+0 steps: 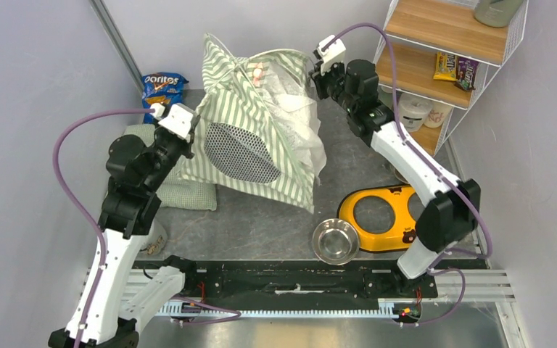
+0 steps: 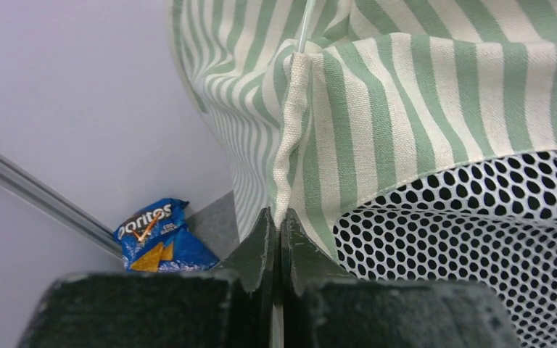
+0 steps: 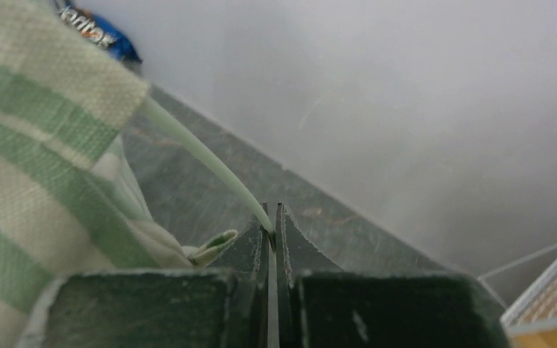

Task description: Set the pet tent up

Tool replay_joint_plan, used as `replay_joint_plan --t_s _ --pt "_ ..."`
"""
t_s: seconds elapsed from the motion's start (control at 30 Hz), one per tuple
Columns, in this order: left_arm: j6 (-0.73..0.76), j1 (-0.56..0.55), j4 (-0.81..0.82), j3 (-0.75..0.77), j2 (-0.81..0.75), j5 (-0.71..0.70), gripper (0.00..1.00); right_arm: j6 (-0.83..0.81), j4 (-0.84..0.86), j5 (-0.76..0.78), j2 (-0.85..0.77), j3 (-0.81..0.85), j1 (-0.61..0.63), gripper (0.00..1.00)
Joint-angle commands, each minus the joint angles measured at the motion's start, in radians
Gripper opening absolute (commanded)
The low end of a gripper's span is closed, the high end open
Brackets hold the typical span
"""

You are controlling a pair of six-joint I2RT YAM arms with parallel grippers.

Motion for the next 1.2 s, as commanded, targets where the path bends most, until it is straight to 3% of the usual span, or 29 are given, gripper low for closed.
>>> replay_joint_plan --t_s 0.0,0.4,0.6,0.8,1.03,1.17 --pt "0.032 0.010 0.000 0.018 0.023 -0.046 0.02 0.163 -0.200 -0.075 -0.166 -0.032 0.039 0.00" --pt "0.029 0.064 0.244 -0.006 0.167 -0.020 0.02 0.065 -0.502 -0.032 -0.392 -0.139 0.045 0.00" --pt "-0.065 0.188 0.392 -0.008 0.264 0.148 0.02 0.008 -0.602 -0.062 -0.420 -0.142 0.046 0.00" --pt "-0.045 0.206 0.510 0.003 0.422 0.310 0.02 -0.001 -0.620 -0.083 -0.398 -0.138 0.047 0.00" --pt "-0.160 0.208 0.715 0.014 0.581 0.270 0.02 0.019 -0.636 -0.060 -0.357 -0.137 0.050 0.00" --pt "-0.195 0.210 0.718 0.041 0.630 0.221 0.09 0.013 -0.661 -0.015 -0.327 -0.137 0.052 0.00"
